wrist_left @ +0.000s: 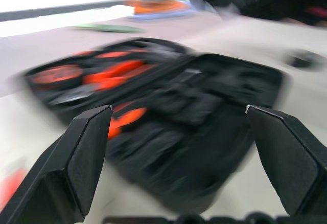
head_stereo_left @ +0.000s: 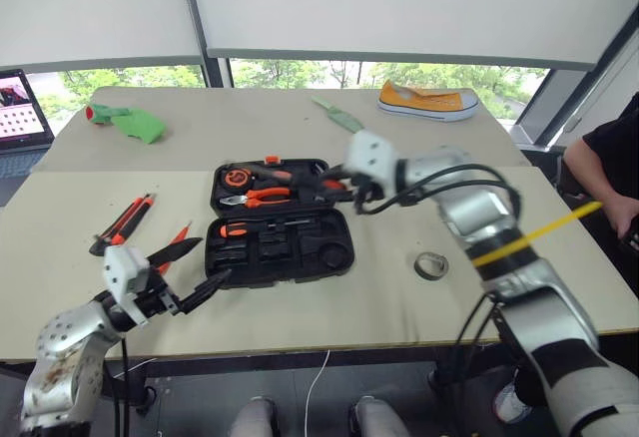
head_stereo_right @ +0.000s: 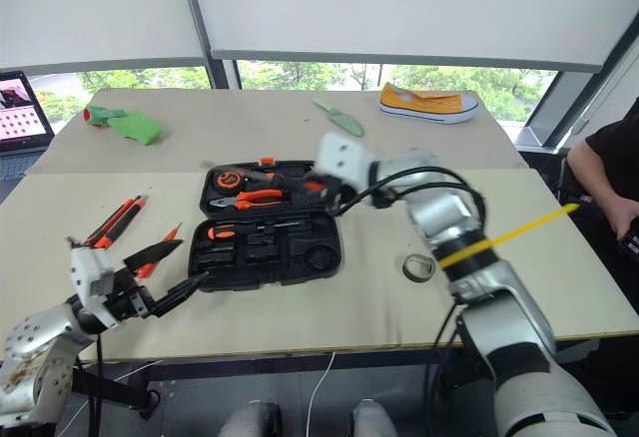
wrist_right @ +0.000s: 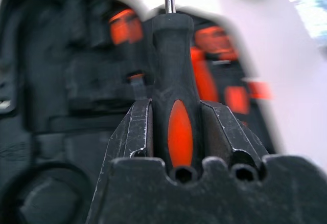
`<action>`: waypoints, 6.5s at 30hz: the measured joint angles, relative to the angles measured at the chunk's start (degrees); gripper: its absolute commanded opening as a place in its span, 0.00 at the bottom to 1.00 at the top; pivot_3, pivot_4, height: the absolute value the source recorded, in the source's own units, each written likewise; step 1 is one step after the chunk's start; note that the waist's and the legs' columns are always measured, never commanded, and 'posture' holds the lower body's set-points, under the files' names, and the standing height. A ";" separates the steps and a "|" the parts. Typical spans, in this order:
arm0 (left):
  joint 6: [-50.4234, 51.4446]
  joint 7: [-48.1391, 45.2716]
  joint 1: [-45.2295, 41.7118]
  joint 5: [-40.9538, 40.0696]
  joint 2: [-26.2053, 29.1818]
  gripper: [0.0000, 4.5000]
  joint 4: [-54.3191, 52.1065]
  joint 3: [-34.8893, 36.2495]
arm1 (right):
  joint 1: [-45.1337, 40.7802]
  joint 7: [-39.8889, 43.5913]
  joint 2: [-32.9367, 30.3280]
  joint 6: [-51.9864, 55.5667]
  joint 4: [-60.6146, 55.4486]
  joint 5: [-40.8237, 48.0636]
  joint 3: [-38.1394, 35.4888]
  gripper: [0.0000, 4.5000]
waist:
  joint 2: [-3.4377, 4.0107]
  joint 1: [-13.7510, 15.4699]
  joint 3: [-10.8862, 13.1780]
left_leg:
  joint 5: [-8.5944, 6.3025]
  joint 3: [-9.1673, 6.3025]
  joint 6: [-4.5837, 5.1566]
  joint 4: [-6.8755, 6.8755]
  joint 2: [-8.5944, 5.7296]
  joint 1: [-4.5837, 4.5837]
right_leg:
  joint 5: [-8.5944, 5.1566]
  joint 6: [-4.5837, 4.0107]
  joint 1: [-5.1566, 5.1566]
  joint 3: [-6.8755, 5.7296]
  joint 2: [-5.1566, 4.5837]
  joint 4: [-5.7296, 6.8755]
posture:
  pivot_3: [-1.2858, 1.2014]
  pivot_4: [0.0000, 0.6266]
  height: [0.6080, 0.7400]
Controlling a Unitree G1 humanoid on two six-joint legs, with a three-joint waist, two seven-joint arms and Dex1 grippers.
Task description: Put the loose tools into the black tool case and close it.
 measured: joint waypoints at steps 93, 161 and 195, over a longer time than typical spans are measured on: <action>2.70 11.67 20.45 -1.65 2.26 1.00 9.47 24.77 | 42.81 6.14 -1.86 0.37 -35.40 25.92 -30.54 0.81 | -0.15 -0.28 -0.09 | -0.27 0.36 -0.94 -0.72 0.36 0.82 | -0.46 -1.01 0.04 -0.03 0.13 0.02 | 0.52 0.24 1.00; -14.21 -25.48 -53.32 31.69 9.54 0.10 47.78 -36.17 | 43.81 2.33 -17.44 2.71 -45.76 29.76 -31.48 1.00 | -0.46 2.11 -0.04 | -0.18 0.33 -0.77 -0.08 0.30 0.57 | -0.34 -0.31 0.18 0.12 0.26 0.12 | 0.52 0.24 1.00; -13.19 -23.32 -48.86 21.63 2.60 0.04 48.86 -25.22 | 47.20 1.21 -19.13 2.87 -46.82 30.29 -31.56 1.00 | -0.45 2.10 -0.05 | -0.21 0.28 -0.71 0.25 0.30 0.50 | -0.26 -0.17 0.25 0.13 0.28 0.21 | 0.52 0.24 1.00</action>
